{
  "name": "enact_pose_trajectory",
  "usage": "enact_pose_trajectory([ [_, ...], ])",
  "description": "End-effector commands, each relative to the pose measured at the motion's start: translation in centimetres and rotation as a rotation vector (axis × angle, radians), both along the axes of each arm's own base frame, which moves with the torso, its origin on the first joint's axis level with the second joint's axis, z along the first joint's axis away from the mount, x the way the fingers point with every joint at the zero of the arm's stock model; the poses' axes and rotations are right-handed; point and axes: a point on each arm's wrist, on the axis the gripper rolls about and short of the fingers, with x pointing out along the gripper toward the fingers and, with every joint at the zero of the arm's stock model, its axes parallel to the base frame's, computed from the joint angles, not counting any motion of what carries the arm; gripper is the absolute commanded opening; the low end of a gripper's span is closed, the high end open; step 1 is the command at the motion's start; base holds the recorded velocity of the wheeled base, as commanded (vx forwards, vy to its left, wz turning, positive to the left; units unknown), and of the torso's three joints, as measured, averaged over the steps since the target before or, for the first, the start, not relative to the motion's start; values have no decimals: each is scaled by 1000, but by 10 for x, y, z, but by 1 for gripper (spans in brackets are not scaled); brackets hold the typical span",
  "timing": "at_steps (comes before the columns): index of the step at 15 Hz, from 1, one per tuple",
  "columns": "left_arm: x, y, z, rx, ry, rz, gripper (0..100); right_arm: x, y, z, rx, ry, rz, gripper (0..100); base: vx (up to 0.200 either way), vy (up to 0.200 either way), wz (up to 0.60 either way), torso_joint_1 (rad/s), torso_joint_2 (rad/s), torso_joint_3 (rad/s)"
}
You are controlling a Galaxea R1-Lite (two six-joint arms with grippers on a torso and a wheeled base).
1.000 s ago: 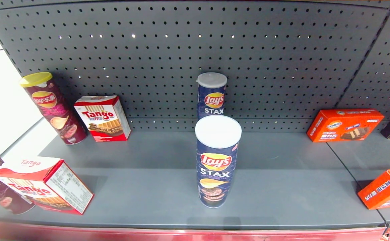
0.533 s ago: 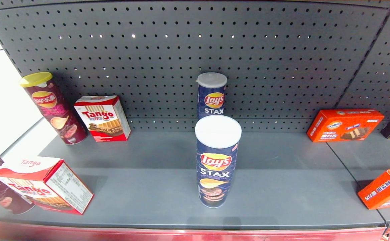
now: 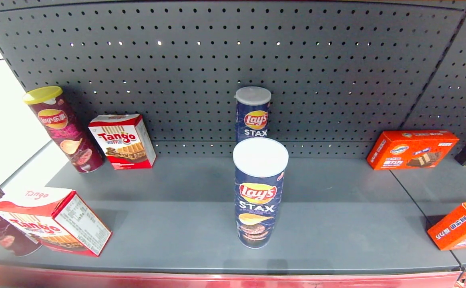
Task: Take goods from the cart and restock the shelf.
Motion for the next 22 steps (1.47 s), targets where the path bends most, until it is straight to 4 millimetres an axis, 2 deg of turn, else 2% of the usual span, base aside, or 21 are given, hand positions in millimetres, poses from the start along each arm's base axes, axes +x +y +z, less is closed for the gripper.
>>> enact_pose_trajectory([
  [1,0,0,0,0,1,0,100,0,0,0,1,1,0,100,0,0,0,0,0,0],
  [22,0,0,0,0,1,0,100,0,0,0,0,1,3,100,0,0,0,0,0,0],
])
